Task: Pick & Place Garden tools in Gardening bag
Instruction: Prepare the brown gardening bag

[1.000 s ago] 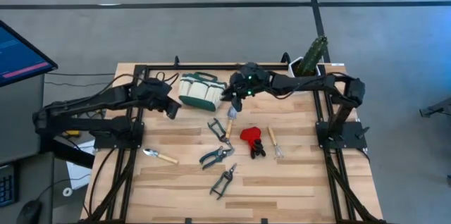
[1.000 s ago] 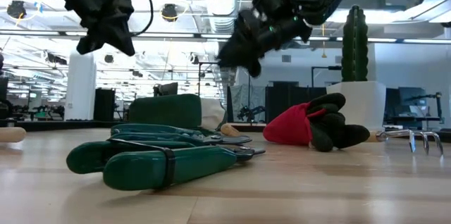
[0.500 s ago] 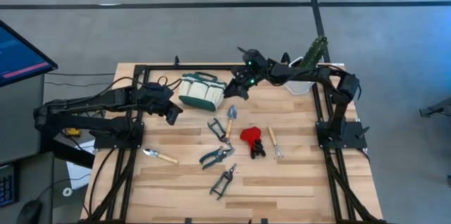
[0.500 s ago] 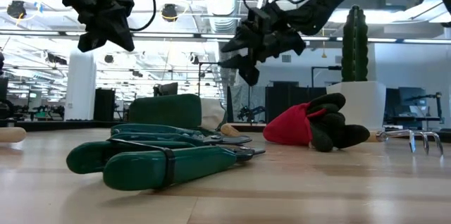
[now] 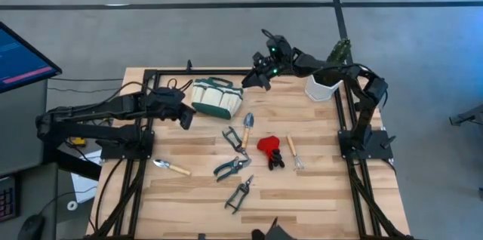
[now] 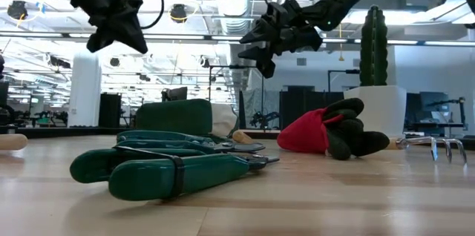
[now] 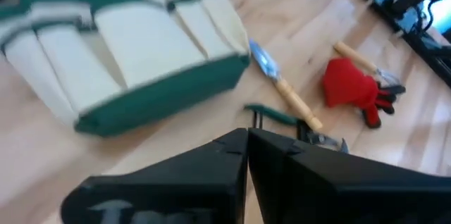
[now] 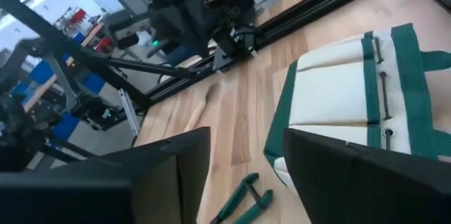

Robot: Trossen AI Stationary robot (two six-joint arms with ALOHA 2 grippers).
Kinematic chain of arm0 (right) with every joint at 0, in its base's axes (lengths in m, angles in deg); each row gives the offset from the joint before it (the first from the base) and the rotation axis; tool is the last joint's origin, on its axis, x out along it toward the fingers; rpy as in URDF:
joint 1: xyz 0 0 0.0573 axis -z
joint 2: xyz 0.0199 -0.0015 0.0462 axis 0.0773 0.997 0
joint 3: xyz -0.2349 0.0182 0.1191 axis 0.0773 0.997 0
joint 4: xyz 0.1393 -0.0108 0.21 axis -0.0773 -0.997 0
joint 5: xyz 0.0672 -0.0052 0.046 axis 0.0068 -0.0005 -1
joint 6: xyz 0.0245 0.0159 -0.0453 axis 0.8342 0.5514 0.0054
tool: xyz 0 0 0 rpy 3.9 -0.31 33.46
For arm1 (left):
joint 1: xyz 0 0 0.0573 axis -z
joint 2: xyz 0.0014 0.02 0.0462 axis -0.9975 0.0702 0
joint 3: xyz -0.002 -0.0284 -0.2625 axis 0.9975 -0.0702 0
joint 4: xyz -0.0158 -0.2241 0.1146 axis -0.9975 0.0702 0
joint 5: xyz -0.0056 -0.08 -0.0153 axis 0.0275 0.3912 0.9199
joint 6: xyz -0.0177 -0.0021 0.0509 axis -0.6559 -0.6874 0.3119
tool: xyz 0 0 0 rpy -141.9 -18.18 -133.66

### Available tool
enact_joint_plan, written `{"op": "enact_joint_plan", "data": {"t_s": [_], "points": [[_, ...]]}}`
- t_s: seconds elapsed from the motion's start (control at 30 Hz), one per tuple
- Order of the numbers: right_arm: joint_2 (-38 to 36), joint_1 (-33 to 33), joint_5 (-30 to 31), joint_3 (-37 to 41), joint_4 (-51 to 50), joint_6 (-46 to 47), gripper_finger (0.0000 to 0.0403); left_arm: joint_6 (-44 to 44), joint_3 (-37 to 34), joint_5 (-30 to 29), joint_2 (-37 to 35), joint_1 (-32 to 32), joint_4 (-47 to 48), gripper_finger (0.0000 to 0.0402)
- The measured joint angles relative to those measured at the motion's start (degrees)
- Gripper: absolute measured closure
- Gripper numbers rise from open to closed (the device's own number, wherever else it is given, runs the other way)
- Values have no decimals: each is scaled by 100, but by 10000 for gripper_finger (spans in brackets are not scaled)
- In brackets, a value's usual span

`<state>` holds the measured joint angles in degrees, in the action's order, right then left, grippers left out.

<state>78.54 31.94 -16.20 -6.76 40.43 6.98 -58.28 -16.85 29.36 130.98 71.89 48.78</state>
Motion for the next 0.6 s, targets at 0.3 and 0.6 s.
{"op": "enact_joint_plan", "data": {"t_s": [0.3,0.6], "points": [[485,58,-164,-6,-122,-75,227,622,0,-77,0,-236,-970,400],[756,136,51,-79,-165,-87,228,553,0,-79,2,-671,-1059,400]]}}
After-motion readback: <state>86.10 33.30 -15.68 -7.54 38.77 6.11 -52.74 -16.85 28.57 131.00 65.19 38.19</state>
